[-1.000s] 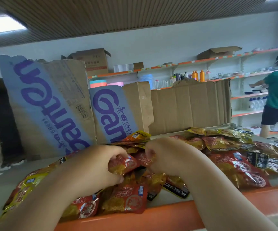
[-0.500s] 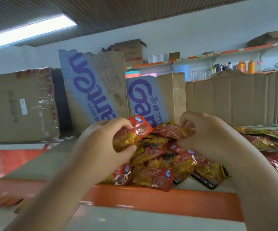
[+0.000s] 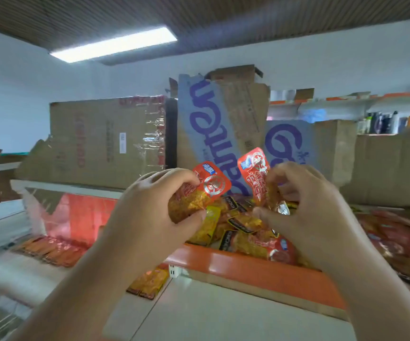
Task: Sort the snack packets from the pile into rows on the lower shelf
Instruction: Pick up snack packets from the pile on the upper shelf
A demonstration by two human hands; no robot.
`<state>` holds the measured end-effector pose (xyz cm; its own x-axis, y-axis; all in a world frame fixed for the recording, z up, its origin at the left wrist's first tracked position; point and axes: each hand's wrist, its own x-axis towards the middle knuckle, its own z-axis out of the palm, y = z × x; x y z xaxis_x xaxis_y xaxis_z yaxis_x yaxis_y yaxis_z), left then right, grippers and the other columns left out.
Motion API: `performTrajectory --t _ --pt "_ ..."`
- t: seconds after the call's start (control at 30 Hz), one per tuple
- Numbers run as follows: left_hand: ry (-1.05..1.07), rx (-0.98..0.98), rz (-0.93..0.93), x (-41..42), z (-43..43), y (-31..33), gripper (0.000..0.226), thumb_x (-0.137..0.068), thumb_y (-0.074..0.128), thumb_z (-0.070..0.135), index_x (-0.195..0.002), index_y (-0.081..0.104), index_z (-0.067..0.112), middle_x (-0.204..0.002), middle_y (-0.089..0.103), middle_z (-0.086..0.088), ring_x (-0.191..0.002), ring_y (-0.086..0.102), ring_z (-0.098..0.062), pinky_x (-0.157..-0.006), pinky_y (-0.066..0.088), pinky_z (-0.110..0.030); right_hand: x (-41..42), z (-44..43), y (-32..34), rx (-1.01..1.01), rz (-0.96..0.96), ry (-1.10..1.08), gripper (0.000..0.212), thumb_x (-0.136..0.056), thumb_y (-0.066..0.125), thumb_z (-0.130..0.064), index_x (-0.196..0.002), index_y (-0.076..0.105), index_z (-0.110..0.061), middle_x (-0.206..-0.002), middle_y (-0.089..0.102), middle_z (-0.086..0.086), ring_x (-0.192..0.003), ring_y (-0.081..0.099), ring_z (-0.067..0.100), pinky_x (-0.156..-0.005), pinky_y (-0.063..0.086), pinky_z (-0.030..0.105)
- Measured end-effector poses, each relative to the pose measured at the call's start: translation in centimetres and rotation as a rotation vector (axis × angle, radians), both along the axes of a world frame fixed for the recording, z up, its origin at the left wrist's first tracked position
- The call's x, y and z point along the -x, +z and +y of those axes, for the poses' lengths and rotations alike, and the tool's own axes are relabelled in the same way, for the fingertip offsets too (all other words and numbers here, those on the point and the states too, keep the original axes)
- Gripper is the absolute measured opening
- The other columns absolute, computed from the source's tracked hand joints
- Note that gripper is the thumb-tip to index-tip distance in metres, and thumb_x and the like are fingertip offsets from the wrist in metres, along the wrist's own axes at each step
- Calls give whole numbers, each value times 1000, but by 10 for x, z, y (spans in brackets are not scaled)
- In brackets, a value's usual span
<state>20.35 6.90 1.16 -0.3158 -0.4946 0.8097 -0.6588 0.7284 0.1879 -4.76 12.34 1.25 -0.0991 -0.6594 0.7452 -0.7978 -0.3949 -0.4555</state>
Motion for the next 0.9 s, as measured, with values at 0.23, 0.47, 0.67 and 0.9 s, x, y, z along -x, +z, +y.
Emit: performTrajectory --t 0.23,0.47,0.67,0.9 --pt "125 -14 66 -161 1 -4 41 -74 73 51 -112 63 40 -105 65 26 -96 60 -1 -80 43 -9 -159 -48 -10 31 14 129 41 -67 86 -43 -93 55 -48 -104 53 -24 -93 59 -1 -73 46 21" --pt "294 -56 109 -318 4 -21 45 -73 70 57 -115 61 45 -103 61 31 -101 57 6 -77 38 1 -321 -95 -23 57 -37 295 32 -66 86 -36 -80 57 -38 -94 52 -19 -87 59 1 -70 42 9" --pt "418 -83 105 -420 -3 -35 45 -75 80 53 -115 59 46 -99 53 41 -106 47 23 -82 34 6 -426 -133 -46 12 -85 437 37 -69 89 -27 -83 58 -40 -97 52 -21 -88 60 0 -72 45 10" --pt "508 -144 155 -483 -36 -56 48 -70 60 80 -112 49 58 -94 59 42 -100 52 22 -57 38 -3 -507 -189 -75 -43 -126 511 34 -71 88 -31 -83 57 -42 -102 48 -28 -96 54 -5 -72 39 6"
